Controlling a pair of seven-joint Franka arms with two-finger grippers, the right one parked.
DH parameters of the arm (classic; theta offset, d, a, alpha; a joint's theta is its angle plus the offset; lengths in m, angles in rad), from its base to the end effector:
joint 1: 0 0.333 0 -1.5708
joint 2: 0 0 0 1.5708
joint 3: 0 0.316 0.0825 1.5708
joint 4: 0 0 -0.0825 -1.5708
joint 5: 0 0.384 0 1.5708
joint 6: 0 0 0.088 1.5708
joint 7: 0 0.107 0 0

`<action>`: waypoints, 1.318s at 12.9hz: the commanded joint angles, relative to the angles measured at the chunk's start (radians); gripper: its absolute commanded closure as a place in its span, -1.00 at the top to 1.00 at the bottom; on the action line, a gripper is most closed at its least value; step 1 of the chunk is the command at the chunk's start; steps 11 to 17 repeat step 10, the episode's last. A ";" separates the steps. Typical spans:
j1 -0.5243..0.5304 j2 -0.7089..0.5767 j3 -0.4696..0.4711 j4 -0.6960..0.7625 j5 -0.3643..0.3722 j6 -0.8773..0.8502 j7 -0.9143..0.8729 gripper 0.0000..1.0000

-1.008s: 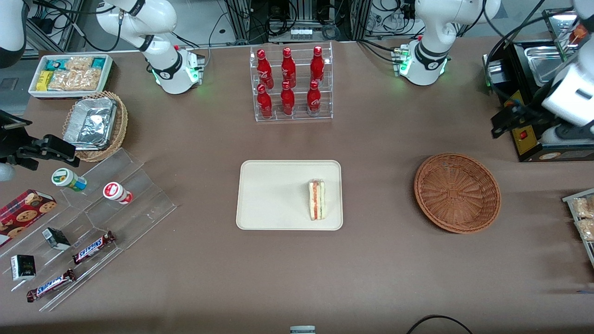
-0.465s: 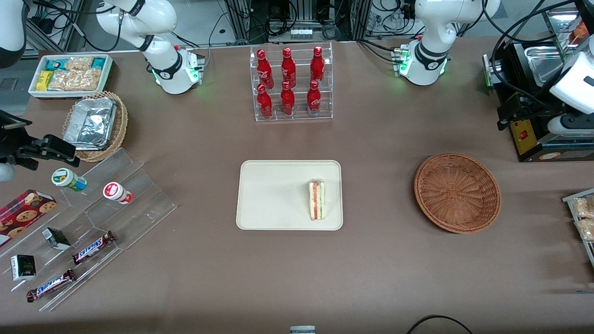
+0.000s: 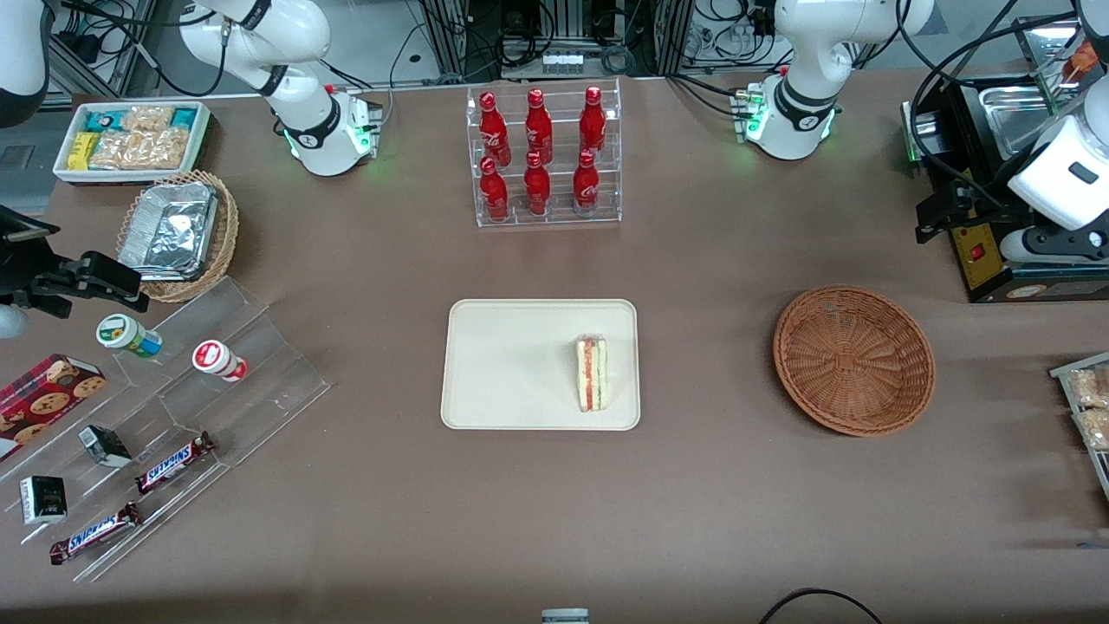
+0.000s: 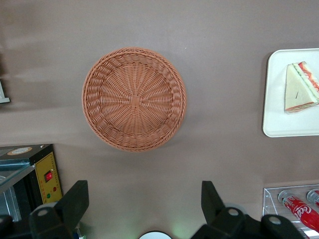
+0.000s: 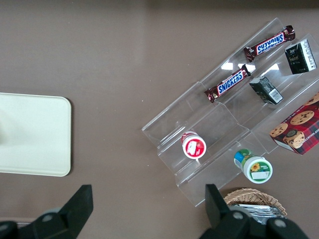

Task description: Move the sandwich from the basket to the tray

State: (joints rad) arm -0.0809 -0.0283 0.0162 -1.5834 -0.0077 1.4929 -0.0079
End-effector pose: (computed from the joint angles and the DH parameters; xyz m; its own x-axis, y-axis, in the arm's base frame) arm 0.5362 -0.0355 0.6275 0.9964 -0.0573 -0.0622 -0.0569 -0.9983 0.0077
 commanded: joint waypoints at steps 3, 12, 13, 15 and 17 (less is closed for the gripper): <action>0.015 0.002 -0.012 0.022 -0.003 -0.016 0.022 1.00; 0.009 -0.005 -0.015 0.023 0.029 -0.014 0.012 1.00; 0.009 -0.005 -0.015 0.023 0.029 -0.014 0.012 1.00; 0.009 -0.005 -0.015 0.023 0.029 -0.014 0.012 1.00; 0.009 -0.005 -0.015 0.023 0.029 -0.014 0.012 1.00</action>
